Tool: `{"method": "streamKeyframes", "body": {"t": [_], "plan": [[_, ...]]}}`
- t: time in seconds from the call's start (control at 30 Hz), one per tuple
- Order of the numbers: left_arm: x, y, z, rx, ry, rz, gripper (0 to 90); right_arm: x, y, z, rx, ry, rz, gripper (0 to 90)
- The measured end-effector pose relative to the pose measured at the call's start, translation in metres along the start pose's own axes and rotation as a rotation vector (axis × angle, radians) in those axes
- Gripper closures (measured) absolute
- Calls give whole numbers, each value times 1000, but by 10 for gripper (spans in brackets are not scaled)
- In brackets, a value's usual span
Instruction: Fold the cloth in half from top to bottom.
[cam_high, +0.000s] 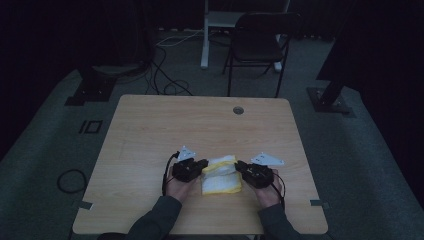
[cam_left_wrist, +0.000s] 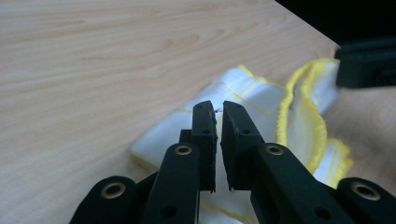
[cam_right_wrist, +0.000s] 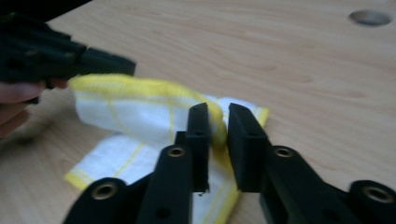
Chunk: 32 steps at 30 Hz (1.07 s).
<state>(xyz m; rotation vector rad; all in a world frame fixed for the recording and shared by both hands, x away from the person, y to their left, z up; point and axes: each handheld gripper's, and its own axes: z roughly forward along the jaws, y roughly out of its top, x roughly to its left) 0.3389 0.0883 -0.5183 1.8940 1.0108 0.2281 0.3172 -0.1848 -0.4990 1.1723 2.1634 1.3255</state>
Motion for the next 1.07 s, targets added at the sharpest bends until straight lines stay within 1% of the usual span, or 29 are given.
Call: {"method": "streamKeyframes", "body": {"t": [0.07, 0.13, 0.23, 0.3, 0.4, 0.57, 0.7, 0.93, 1.07], "plan": [[-3, -7, 0, 7, -7, -6, 843, -1, 1, -3, -17, -5, 0, 738], [-5, -14, 1, 21, -13, -8, 843, -3, 2, -5, -34, -16, 12, 721], [-7, -23, 3, 43, -18, -7, 841, -7, 3, -7, -39, -24, 23, 716], [-7, -27, 2, 49, -17, -7, 840, -9, 2, -8, -41, -27, 27, 712], [-6, -29, -1, 49, -14, -3, 839, -13, 1, -9, -43, -35, 34, 710], [-4, -31, -8, 42, 10, 9, 826, -17, -1, -10, -36, -49, 43, 696], [2, -34, -15, 37, 37, 9, 825, -22, -5, -8, -24, -70, 44, 691], [11, -36, -22, 35, 63, 0, 817, -30, -13, -4, -2, -92, 69, 689], [12, -37, -23, 32, 76, 1, 815, -35, -17, 0, 15, -105, 76, 689]]}}
